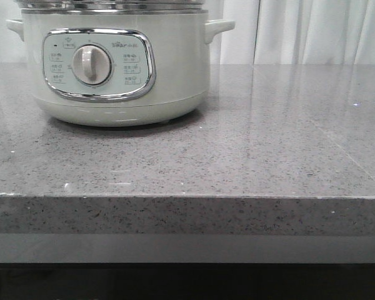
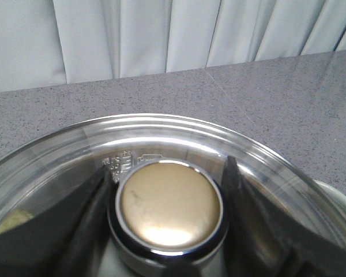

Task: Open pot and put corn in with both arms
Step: 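Lower the glass lid back onto the pot with the left gripper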

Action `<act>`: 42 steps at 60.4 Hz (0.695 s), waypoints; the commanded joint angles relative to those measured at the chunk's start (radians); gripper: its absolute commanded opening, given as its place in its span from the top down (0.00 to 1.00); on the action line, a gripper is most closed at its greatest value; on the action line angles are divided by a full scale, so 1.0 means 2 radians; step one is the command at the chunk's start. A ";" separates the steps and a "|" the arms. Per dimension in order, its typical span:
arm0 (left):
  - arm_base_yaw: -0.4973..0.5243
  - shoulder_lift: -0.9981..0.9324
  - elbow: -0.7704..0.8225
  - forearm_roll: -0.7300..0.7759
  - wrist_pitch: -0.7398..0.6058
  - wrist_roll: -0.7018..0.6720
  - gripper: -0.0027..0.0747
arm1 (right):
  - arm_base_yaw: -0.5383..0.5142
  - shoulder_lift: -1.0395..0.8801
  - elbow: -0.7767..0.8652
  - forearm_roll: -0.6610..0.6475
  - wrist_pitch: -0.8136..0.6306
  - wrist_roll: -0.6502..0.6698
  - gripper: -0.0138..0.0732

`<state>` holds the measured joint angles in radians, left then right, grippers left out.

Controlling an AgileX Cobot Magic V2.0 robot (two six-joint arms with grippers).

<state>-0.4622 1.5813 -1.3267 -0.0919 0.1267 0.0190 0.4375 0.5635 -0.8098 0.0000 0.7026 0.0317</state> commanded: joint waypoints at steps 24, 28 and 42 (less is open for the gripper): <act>-0.003 -0.011 -0.025 0.003 -0.079 0.000 0.66 | -0.003 0.001 -0.013 0.000 -0.036 0.000 0.22; -0.003 -0.011 -0.025 0.003 -0.081 0.000 0.66 | -0.003 0.001 -0.013 0.000 -0.036 0.000 0.22; -0.003 -0.011 -0.025 0.005 -0.081 0.000 0.66 | -0.003 0.001 -0.013 0.000 -0.036 0.000 0.22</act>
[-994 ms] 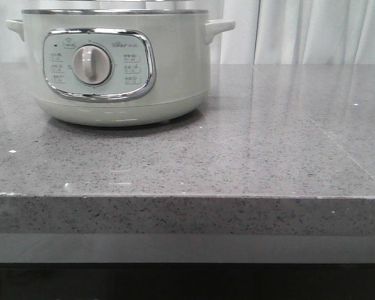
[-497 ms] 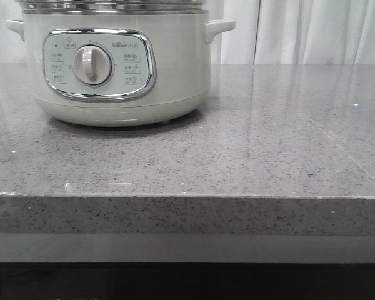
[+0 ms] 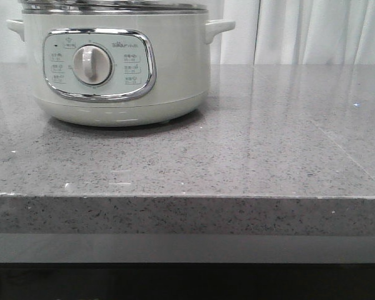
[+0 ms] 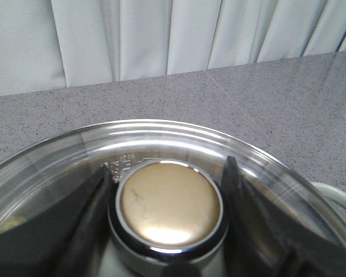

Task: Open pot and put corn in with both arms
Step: 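Lower the glass lid back onto the pot with the left gripper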

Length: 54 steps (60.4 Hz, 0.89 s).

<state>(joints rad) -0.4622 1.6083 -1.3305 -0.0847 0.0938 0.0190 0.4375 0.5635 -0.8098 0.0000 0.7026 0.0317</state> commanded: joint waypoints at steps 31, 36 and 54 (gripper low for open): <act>-0.002 -0.016 -0.023 -0.004 -0.062 0.000 0.65 | -0.003 0.001 -0.013 0.000 -0.036 0.000 0.22; -0.003 -0.016 -0.023 -0.021 -0.062 0.000 0.65 | -0.003 0.001 -0.013 0.000 -0.036 0.000 0.22; -0.003 -0.016 -0.023 -0.032 -0.056 0.000 0.48 | -0.003 0.001 -0.013 0.000 -0.036 0.000 0.22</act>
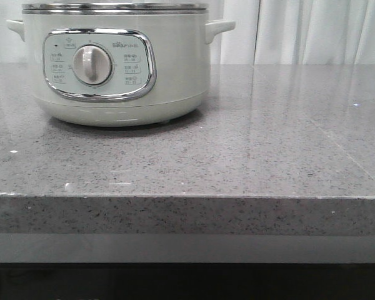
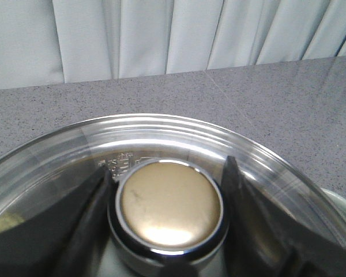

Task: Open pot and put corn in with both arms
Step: 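Open the left gripper and release the lid knob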

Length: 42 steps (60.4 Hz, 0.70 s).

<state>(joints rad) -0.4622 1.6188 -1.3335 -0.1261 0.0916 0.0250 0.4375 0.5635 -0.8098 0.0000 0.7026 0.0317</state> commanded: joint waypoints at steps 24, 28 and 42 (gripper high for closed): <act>-0.003 -0.100 -0.025 0.025 0.008 -0.002 0.31 | -0.003 0.001 -0.013 0.000 -0.036 0.000 0.22; -0.003 -0.133 -0.025 0.039 0.052 -0.002 0.31 | -0.003 0.001 -0.013 0.000 -0.036 0.000 0.22; -0.003 -0.243 -0.019 0.055 0.249 -0.001 0.36 | -0.003 0.001 -0.013 0.000 -0.036 0.000 0.22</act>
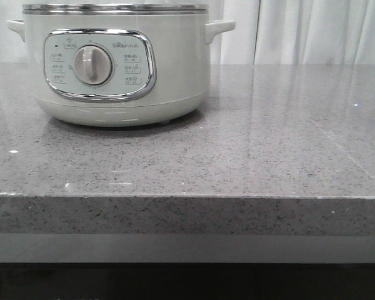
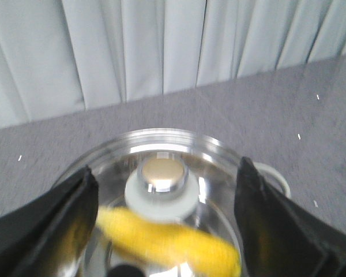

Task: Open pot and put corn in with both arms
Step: 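Open the left gripper and release the lid knob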

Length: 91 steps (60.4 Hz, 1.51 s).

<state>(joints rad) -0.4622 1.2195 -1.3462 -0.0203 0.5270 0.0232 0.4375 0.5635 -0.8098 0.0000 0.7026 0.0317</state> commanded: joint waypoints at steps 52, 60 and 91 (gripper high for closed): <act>-0.003 -0.308 0.283 -0.010 0.016 0.000 0.51 | -0.003 0.001 -0.013 0.000 -0.038 0.000 0.22; -0.003 -0.308 0.283 -0.010 0.011 0.000 0.61 | -0.003 0.001 -0.013 0.000 -0.036 0.000 0.27; -0.003 -0.308 0.283 -0.012 0.010 0.000 0.99 | -0.003 0.001 -0.013 0.000 -0.036 0.000 0.92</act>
<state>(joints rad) -0.4622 0.6059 -0.7527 -0.0335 0.6248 0.0232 0.4375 0.5635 -0.8098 0.0000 0.7026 0.0317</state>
